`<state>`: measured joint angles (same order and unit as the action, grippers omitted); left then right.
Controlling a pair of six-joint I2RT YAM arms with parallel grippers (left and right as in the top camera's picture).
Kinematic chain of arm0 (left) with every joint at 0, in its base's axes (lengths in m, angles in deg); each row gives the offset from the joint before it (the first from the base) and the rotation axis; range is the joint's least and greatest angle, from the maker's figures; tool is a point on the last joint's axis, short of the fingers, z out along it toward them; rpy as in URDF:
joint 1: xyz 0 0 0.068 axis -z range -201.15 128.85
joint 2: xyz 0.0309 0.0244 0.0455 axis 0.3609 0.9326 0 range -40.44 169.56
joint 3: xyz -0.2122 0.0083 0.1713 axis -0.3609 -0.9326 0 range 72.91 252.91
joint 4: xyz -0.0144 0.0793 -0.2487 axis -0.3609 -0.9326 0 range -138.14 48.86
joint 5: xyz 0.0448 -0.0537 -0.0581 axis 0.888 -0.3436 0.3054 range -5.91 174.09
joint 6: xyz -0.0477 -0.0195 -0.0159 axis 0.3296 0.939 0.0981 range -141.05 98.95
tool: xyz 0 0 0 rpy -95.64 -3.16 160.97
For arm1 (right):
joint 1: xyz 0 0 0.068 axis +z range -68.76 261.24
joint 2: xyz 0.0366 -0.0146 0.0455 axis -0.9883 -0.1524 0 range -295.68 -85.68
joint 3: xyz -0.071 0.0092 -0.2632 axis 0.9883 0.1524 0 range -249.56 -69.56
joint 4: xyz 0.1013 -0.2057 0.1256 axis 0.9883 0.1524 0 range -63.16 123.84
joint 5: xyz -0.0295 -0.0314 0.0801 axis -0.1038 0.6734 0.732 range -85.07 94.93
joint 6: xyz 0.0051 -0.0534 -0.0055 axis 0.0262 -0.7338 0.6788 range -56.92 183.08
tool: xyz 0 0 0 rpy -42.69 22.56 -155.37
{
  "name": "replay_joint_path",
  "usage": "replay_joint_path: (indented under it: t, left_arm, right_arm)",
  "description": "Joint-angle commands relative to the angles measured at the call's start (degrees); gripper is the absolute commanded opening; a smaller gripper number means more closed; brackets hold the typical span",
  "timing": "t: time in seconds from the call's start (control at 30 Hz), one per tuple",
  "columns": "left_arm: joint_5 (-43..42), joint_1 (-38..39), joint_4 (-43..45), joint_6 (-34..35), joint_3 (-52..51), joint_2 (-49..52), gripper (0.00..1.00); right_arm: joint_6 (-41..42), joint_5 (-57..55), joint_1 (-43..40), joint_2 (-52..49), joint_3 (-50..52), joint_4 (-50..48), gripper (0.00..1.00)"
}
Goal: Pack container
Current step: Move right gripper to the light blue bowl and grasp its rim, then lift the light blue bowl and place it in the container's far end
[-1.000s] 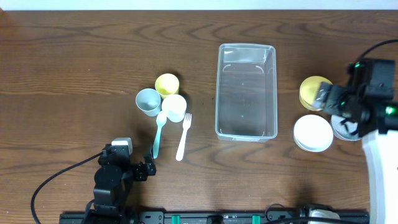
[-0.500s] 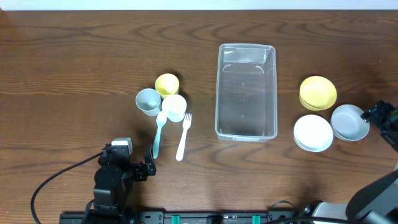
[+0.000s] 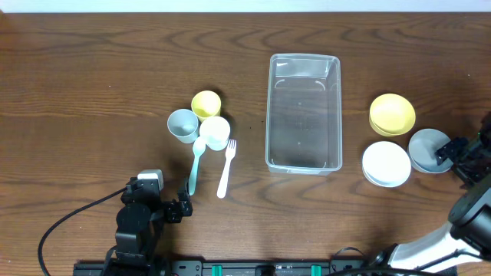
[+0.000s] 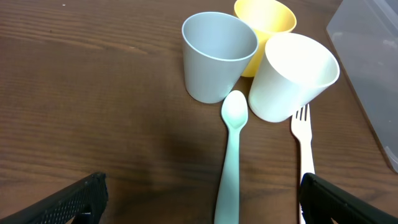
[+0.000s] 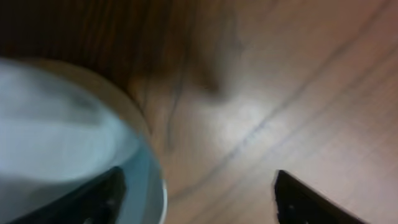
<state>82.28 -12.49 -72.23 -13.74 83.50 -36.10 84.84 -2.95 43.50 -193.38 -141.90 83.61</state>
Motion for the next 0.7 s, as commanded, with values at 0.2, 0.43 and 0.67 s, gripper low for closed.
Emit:
replay_joint_path:
  t: [0.2,0.43,0.67]
  left_arm:
    - [-0.6,-0.2,0.0,0.1,0.1,-0.4,0.98]
    - [-0.6,-0.2,0.0,0.1,0.1,-0.4,0.98]
    - [-0.6,-0.2,0.0,0.1,0.1,-0.4,0.98]
  right_arm:
    - [4.5,-3.3,-0.3,-2.2,-1.0,-0.1,0.01]
    - [11.1,-9.2,-0.4,4.7,-1.3,4.4,0.01]
    - [7.7,9.5,7.0,23.0,-2.8,3.5,0.01]
